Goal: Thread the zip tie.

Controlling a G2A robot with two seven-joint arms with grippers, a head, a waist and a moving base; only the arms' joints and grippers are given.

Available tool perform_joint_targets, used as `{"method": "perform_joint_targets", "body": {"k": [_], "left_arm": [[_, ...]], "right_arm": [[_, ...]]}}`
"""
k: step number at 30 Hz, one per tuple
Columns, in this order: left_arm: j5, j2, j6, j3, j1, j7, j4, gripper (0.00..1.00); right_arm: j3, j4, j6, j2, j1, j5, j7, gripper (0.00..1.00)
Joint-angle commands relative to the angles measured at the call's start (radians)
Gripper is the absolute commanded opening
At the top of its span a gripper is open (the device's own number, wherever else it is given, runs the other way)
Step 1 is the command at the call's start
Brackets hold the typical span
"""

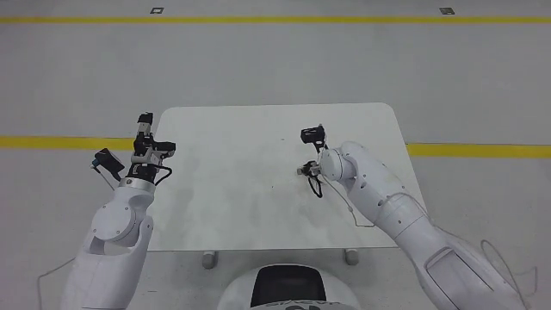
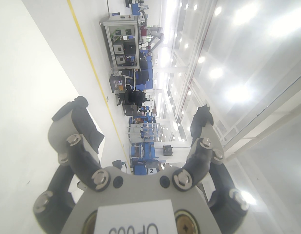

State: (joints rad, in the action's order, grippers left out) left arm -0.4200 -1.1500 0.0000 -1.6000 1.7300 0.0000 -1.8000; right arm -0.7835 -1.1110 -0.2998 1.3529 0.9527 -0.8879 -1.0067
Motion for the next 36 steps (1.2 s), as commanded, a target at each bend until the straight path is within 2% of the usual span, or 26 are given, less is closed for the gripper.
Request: {"method": "perform_joint_targets", "body": {"k": [1, 4, 6, 13, 17, 25, 29, 36], "left_arm": [[0.0, 0.0, 0.0, 0.0, 0.0, 0.0, 0.0, 1.0], [0.0, 0.0, 0.0, 0.0, 0.0, 0.0, 0.0, 1.0], [0.0, 0.0, 0.0, 0.0, 0.0, 0.0, 0.0, 1.0], [0.0, 0.0, 0.0, 0.0, 0.0, 0.0, 0.0, 1.0], [0.0, 0.0, 0.0, 0.0, 0.0, 0.0, 0.0, 1.0], [0.0, 0.0, 0.0, 0.0, 0.0, 0.0, 0.0, 1.0], [0.0, 0.0, 0.0, 0.0, 0.0, 0.0, 0.0, 1.0], [0.0, 0.0, 0.0, 0.0, 0.0, 0.0, 0.0, 1.0]], "right_arm": [[0.013, 0.036, -0.015, 0.011, -0.022, 0.007, -0.013, 1.0], [0.028, 0.099, -0.035, 0.03, -0.054, 0.032, -0.018, 1.0], [0.033, 0.118, -0.022, 0.036, -0.063, 0.043, -0.015, 1.0], [0.033, 0.118, -0.022, 0.036, -0.063, 0.043, -0.015, 1.0], [0.037, 0.12, -0.028, 0.039, -0.041, 0.031, 0.038, 1.0], [0.035, 0.122, -0.024, 0.04, -0.04, 0.035, 0.04, 1.0], [0.015, 0.107, -0.018, 0.037, -0.018, 0.051, 0.086, 1.0], [-0.008, 0.076, -0.033, 0.033, 0.004, 0.048, 0.084, 1.0]]}}
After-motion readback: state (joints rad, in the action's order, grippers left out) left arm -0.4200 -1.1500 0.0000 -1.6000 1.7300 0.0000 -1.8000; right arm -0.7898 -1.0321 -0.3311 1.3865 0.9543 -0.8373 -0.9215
